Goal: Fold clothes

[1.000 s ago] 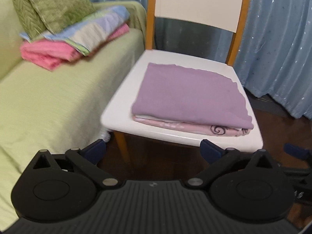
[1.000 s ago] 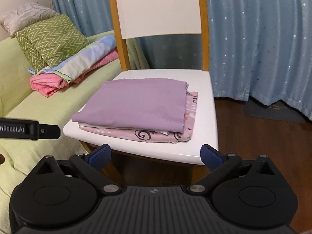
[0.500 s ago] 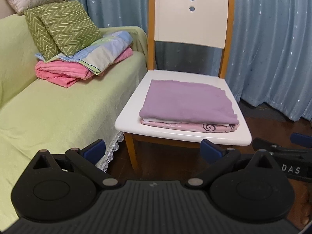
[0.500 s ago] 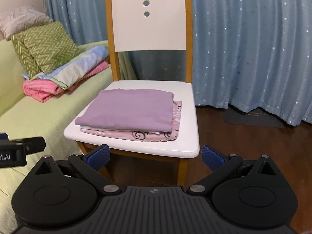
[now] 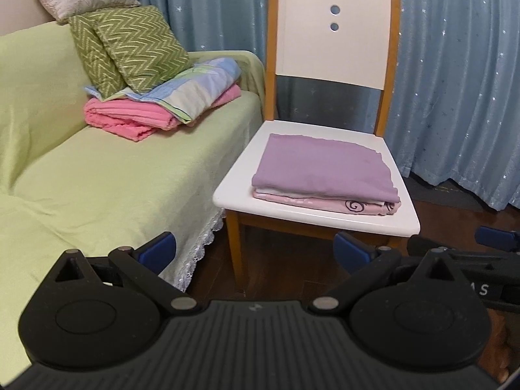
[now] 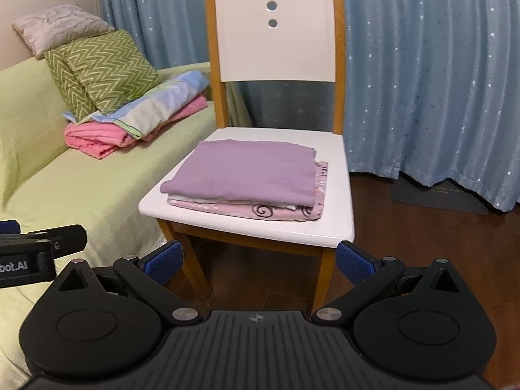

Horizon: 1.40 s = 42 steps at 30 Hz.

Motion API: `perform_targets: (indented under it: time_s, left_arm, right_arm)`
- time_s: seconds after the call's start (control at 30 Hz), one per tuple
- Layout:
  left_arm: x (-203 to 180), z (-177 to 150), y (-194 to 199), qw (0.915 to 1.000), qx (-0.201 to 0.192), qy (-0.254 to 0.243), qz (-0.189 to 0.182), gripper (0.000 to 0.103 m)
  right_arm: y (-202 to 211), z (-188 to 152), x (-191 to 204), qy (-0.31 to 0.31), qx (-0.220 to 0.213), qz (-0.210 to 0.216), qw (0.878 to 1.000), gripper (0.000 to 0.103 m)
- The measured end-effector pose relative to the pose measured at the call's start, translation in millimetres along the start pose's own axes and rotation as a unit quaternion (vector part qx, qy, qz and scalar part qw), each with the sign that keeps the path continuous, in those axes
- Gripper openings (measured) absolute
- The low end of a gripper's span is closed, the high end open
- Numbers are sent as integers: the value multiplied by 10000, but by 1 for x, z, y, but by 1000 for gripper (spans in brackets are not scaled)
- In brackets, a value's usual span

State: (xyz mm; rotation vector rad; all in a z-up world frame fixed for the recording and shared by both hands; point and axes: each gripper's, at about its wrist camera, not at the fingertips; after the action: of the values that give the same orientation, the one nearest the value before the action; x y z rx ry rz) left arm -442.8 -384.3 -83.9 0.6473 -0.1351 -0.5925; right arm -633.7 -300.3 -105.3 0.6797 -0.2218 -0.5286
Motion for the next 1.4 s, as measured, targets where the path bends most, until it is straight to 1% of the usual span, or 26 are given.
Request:
perform_targets:
  time_s: [0.17, 0.23, 0.33, 0.73, 0.93, 1.03, 1.2, 1.4]
  left_arm:
    - [-2, 0, 1, 9999, 0, -38, 143, 102]
    - [-3, 0, 2, 9998, 0, -53, 200, 102]
    - [-5, -1, 3, 9996, 0, -75, 285, 102]
    - [17, -7, -54, 9985, 519, 111, 113, 102]
    - [27, -7, -79, 9975, 696, 139, 60, 102]
    - [32, -8, -92, 9968, 785, 152, 34, 102]
    - [39, -8, -116, 9957, 909, 149, -36, 102]
    - [39, -1, -137, 9951, 979, 26, -144, 102]
  right_arm:
    - [1, 0, 0, 0, 30, 151, 9999, 103]
    - [4, 0, 8, -52, 45, 163, 9998, 103]
    - [-3, 1, 8, -81, 125, 166, 9997, 103]
    - [-46, 4, 21, -6, 561, -98, 9984, 103]
    - [-68, 5, 29, 49, 785, -247, 9966, 103]
    - [-85, 2, 25, 51, 865, -295, 9958, 103]
    - [-97, 4, 29, 42, 953, -400, 9946, 103]
    - [-112, 7, 31, 23, 1047, -534, 9931, 103]
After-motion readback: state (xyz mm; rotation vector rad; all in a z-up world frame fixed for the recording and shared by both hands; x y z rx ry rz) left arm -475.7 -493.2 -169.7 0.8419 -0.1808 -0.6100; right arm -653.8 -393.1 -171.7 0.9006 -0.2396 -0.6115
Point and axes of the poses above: each gripper's, at about its wrist camera, not at the fingertips, and y roughly against the way its jaws point, x to its left, z to its top, and after that the axes turned 10 degrees about -z, right-handed
